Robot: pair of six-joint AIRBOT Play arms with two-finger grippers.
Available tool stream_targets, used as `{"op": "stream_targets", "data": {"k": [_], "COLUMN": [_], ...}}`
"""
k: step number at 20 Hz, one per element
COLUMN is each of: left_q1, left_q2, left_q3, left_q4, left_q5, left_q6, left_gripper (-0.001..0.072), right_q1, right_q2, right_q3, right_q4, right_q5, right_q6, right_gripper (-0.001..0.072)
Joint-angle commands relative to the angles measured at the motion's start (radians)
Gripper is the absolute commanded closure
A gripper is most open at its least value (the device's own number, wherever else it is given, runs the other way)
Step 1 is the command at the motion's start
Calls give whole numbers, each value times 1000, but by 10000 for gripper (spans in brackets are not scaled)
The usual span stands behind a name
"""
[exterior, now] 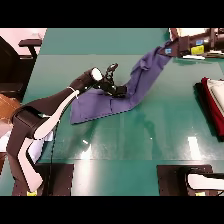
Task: Fold the shirts.
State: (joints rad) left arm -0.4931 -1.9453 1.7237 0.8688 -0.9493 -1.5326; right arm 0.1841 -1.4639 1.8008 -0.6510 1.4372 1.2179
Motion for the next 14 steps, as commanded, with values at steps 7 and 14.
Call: {"op": "stream_targets", "data": {"k": [7, 14], "left_q1": [327, 487], "left_q2": [414, 652], "left_q3": [100, 100], "left_q4": [209, 338], "left_q5": [-148, -204], "left_q6": [23, 23], "left_gripper": [683, 683], "right_q1": [385, 686], "right_q2": [-113, -444], "right_q3": [27, 252], "right_q4": [60, -13], "right_q5": [-182, -225], "right_q6": [-26, -57], "right_gripper": [696, 211]}}
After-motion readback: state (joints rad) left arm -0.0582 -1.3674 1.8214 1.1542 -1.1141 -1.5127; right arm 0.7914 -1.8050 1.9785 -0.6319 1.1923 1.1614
